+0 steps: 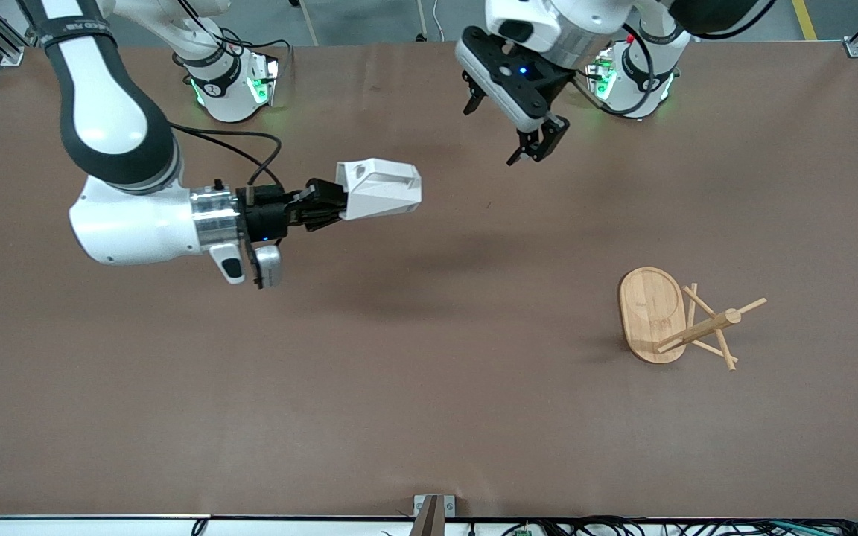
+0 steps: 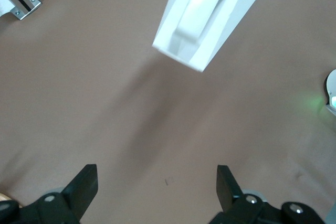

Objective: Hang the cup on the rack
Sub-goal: 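Lift the cup with the right gripper while the left gripper approaches it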

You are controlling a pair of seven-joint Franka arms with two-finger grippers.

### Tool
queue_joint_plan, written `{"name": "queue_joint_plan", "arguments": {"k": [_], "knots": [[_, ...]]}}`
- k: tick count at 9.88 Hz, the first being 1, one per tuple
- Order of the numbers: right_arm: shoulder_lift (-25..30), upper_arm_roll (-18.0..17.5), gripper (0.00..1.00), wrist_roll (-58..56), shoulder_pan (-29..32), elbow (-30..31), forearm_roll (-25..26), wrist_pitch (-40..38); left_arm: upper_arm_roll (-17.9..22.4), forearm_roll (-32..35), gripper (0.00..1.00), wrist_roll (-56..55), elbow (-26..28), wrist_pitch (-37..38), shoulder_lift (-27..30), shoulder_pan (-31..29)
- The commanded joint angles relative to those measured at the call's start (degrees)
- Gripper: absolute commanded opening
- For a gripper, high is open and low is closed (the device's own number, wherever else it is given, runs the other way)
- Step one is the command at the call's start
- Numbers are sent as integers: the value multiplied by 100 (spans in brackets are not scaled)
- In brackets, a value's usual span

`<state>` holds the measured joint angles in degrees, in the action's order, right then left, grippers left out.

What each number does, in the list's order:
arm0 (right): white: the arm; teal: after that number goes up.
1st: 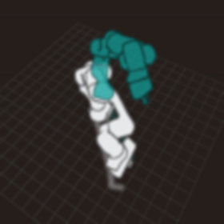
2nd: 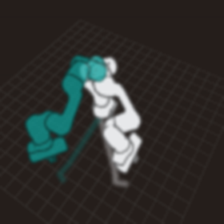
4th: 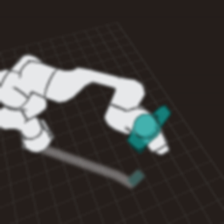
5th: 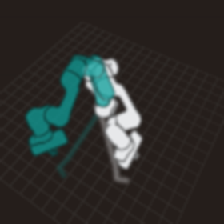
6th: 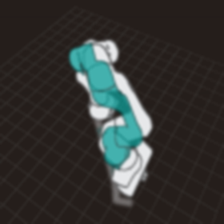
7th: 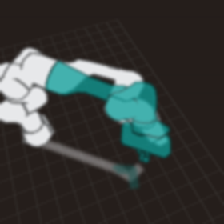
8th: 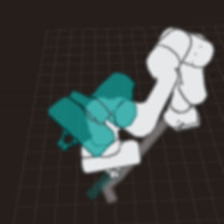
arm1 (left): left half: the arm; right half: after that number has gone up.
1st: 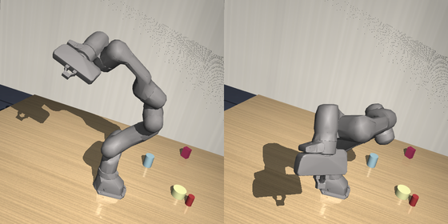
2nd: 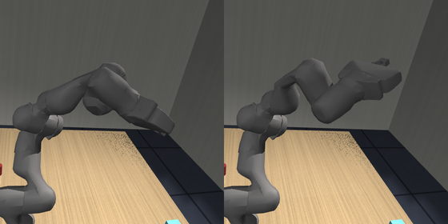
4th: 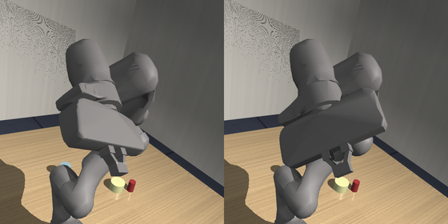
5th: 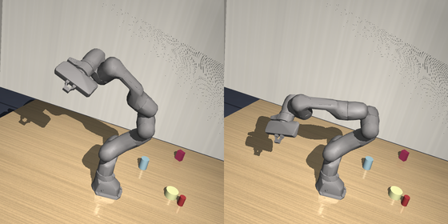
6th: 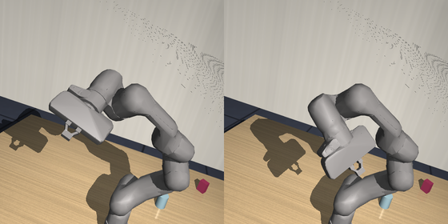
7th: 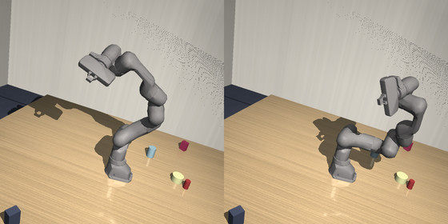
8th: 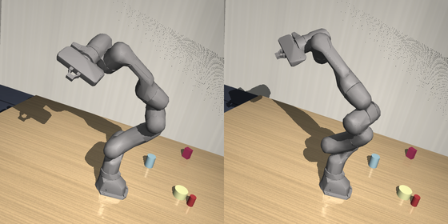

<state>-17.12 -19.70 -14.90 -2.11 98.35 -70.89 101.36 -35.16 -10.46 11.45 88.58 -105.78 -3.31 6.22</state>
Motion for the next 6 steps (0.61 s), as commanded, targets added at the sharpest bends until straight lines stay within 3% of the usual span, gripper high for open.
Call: {"name": "queue_joint_plan", "arguments": {"k": [1,6], "knots": [[-141,-305,1,84,0,-88,-153,-46,-26,524,100,112,54,-144,-117,308],[-142,-578,1,356,-106,-88,-127,-28,-61,659,100,278,63,-531,-406,415]]}}
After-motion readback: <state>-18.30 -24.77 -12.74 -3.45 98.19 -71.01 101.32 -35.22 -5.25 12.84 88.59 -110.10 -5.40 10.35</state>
